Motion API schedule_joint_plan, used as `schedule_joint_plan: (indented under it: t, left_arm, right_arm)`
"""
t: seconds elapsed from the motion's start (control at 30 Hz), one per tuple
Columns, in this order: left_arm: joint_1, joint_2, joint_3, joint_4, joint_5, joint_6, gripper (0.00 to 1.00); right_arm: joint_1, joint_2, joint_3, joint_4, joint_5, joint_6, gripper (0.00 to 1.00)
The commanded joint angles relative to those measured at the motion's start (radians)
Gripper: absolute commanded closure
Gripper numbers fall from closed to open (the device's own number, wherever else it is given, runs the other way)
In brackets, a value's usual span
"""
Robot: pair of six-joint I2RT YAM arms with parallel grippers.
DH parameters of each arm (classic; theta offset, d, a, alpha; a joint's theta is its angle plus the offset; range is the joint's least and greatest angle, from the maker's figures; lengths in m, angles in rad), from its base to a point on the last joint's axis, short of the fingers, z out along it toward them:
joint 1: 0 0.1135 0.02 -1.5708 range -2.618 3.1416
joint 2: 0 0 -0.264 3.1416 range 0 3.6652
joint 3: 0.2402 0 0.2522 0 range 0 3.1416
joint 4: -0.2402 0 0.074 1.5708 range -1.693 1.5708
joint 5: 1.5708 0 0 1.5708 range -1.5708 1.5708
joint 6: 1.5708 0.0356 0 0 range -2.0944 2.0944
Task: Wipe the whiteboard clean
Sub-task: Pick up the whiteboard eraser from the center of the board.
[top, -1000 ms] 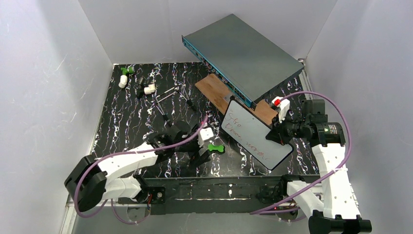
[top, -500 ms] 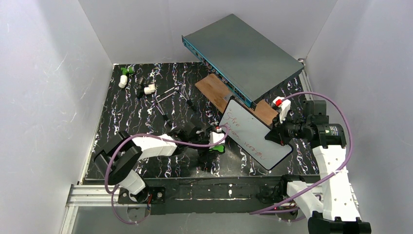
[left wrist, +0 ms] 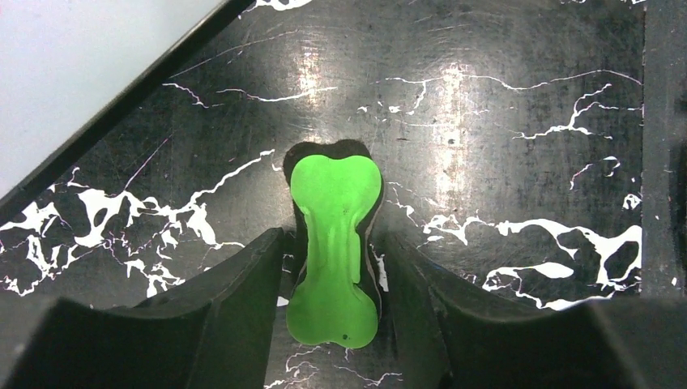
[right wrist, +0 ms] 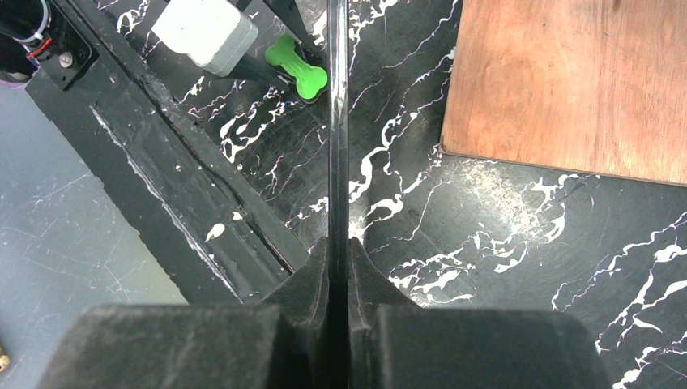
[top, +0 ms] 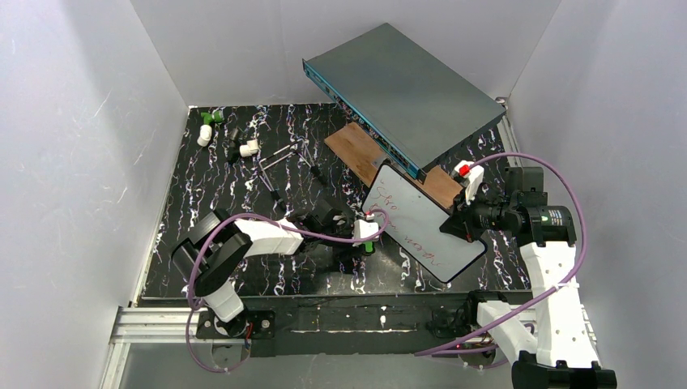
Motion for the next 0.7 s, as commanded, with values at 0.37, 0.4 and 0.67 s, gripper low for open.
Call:
schedule_joint_plan:
  t: [0.37,0.4,0.67]
  left_arm:
    - [-0.006,-0.183,-0.122,0.065,-0.115,-0.132,1.00]
    - [-0.006,-0.232,-0.148,0.068,-0.132,-0.176,1.00]
    - [-0.030,-0.727,-0.281,-0.112,-0.387,-0.666,1.00]
  right_arm:
    - [-0.007,0.006,0.016,0.024,-0.090,-0.014,0.99]
    - [-0.006,0.011,0.016,0.018,-0.100,-0.021,0.99]
    - [0.152,0.055,0.005,0.055,-0.012,0.007,0.99]
